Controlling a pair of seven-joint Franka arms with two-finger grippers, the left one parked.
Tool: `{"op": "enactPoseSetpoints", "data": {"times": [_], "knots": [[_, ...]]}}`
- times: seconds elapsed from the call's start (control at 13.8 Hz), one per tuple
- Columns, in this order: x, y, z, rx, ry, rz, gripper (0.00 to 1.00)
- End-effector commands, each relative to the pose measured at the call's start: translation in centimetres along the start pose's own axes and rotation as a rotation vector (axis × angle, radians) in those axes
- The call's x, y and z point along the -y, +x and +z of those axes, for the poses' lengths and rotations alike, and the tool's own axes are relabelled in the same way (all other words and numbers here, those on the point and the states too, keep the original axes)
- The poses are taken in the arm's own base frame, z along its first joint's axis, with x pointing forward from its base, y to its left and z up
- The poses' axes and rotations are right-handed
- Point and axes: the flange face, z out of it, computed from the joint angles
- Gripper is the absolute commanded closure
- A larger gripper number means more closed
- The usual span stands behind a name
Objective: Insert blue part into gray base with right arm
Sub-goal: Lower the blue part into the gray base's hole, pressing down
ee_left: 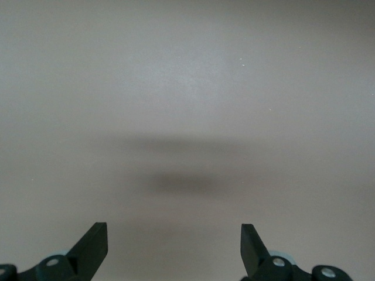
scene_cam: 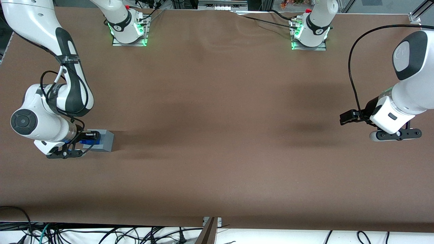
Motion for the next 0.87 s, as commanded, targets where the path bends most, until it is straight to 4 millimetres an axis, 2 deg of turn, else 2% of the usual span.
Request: {"op": "enactPoseSetpoints", "data": {"times": [0.0, 0.8], "knots": [[-0.13, -0.03, 0.36, -0.004, 0.018, 0.016, 0.79], [-0.27, 0.15, 1.08, -0.010, 0.018, 0.054, 0.79]]}}
